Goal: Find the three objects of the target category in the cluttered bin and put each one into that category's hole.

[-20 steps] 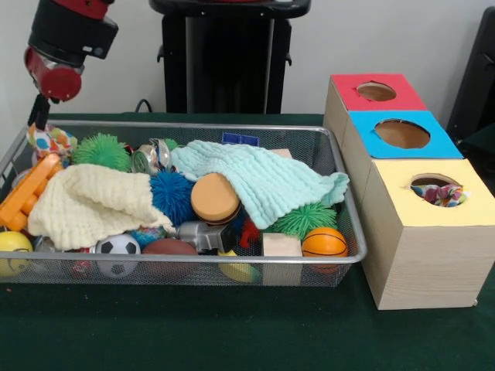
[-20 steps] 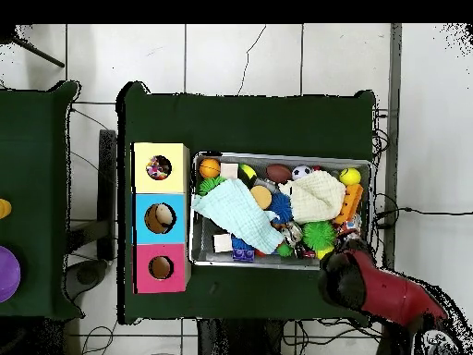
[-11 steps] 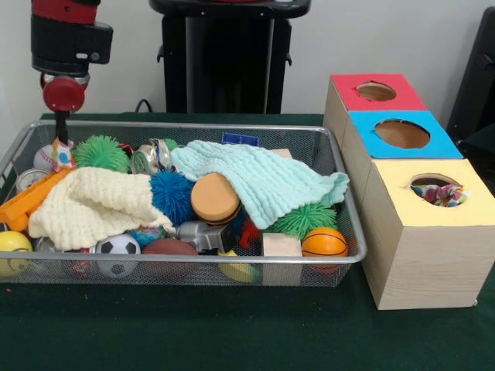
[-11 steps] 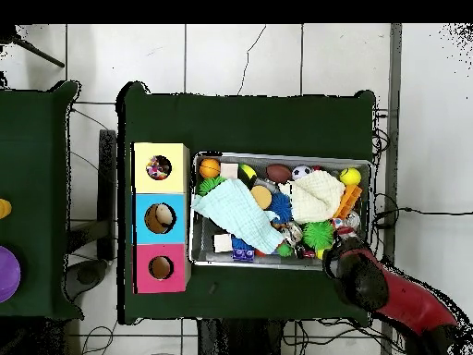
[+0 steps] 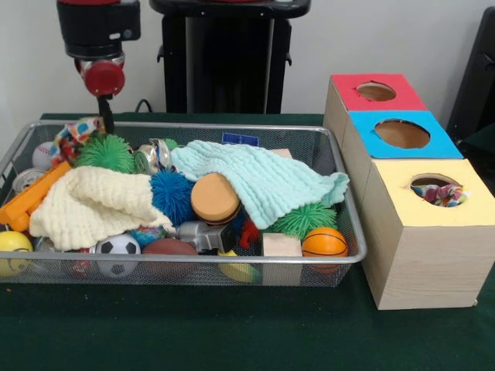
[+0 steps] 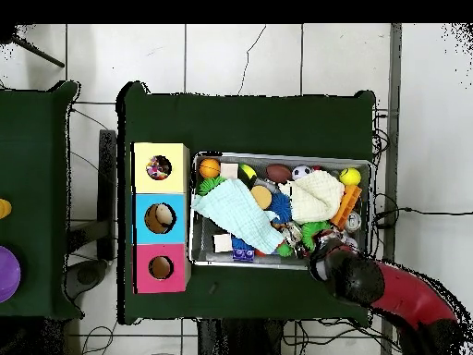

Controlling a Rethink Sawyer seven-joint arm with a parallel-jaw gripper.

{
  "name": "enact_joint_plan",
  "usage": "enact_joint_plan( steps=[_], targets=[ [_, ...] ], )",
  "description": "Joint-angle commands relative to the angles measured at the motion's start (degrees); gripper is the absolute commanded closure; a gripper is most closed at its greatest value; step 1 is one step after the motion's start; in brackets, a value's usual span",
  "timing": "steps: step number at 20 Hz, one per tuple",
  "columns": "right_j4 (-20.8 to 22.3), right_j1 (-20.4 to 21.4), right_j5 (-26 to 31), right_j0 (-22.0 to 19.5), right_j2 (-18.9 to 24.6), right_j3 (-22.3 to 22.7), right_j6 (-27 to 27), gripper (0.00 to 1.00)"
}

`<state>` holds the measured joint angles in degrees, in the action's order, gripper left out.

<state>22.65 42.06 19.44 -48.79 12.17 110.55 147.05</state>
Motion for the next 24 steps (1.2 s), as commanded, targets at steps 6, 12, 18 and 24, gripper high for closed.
enact_joint_plan(
  steps=[6, 12, 18, 24],
  targets=[
    [1.46, 11.65, 10.03, 4.86, 4.67, 3.42, -8.35, 1.0],
    [1.97, 11.82, 10.11, 7.86, 3.19, 3.14, -6.35, 1.0],
    [-2.43, 17.93, 18.01, 9.93, 3.05, 2.79, -6.55, 1.0],
    [-6.94, 20.35, 22.58, 11.47, 4.39, 1.77, -5.09, 1.0]
  ],
)
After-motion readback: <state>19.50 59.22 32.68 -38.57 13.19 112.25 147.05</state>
